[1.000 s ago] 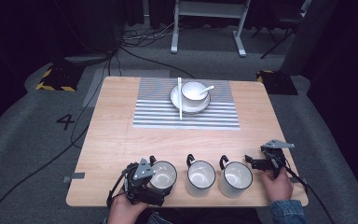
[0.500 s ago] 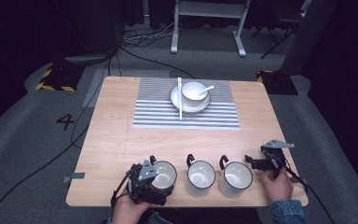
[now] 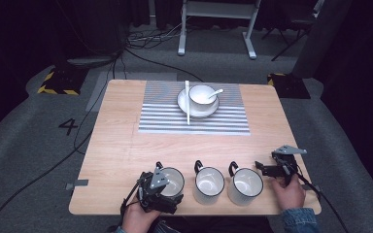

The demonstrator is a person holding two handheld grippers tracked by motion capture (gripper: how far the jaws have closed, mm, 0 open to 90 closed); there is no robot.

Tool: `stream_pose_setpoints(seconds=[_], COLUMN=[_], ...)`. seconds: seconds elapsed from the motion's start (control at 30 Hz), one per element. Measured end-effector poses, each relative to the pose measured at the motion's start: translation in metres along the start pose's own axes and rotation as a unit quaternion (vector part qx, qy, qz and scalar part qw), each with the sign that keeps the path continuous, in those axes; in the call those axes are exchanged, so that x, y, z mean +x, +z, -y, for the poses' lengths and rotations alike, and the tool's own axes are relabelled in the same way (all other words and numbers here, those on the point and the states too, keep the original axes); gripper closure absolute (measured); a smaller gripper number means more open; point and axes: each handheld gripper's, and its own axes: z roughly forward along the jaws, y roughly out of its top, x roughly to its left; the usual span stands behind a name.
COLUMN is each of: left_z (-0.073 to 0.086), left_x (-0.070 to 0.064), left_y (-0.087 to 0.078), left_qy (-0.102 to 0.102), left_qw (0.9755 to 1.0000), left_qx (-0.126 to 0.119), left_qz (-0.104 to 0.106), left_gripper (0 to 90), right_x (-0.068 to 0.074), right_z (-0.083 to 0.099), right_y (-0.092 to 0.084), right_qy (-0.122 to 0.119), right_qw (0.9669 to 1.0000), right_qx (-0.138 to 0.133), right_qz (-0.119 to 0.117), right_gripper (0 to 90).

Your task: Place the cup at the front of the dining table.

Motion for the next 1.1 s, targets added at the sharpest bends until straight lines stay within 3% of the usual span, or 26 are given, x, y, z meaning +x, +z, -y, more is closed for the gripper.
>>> stream_pose_setpoints(seconds=[0.17, 0.33, 0.4, 0.53, 0.67, 0.9, 1.1], left_z=[0.002, 0.01, 0.013, 0.019, 0.021, 0.02, 0.019], left_x=[0.002, 0.003, 0.004, 0.003, 0.003, 0.004, 0.002], left_y=[0.001, 0.003, 0.005, 0.011, 0.013, 0.014, 0.016], left_qy=[0.0, -0.006, -0.004, 0.024, 0.023, 0.033, 0.037], left_qw=[0.9994, 0.9968, 0.9959, 0.9941, 0.9919, 0.9918, 0.9933], left_qx=[-0.036, -0.078, -0.089, -0.106, -0.125, -0.124, -0.109], left_qz=[0.006, 0.014, 0.017, 0.007, 0.008, 0.002, -0.004], left_gripper=[0.0, 0.0, 0.0, 0.4, 0.5, 0.6, 1.8], right_x=[0.0, 0.001, 0.001, 0.001, 0.001, 0.001, 0.001], right_z=[0.0, 0.0, 0.0, 0.0, 0.001, 0.001, 0.001], right_y=[0.0, 0.0, 0.0, 0.0, 0.0, 0.0, -0.001], right_qy=[0.0, 0.0, 0.0, 0.0, -0.002, -0.003, -0.006], right_qw=[1.0, 1.0, 1.0, 1.0, 1.0, 1.0, 1.0], right_qx=[0.0, -0.002, -0.002, -0.002, -0.002, -0.003, -0.001], right_qz=[0.0, 0.001, 0.002, 0.002, 0.001, 0.0, 0.001], right_gripper=[12.1, 12.1, 12.1, 12.1, 12.1, 12.1, 12.1])
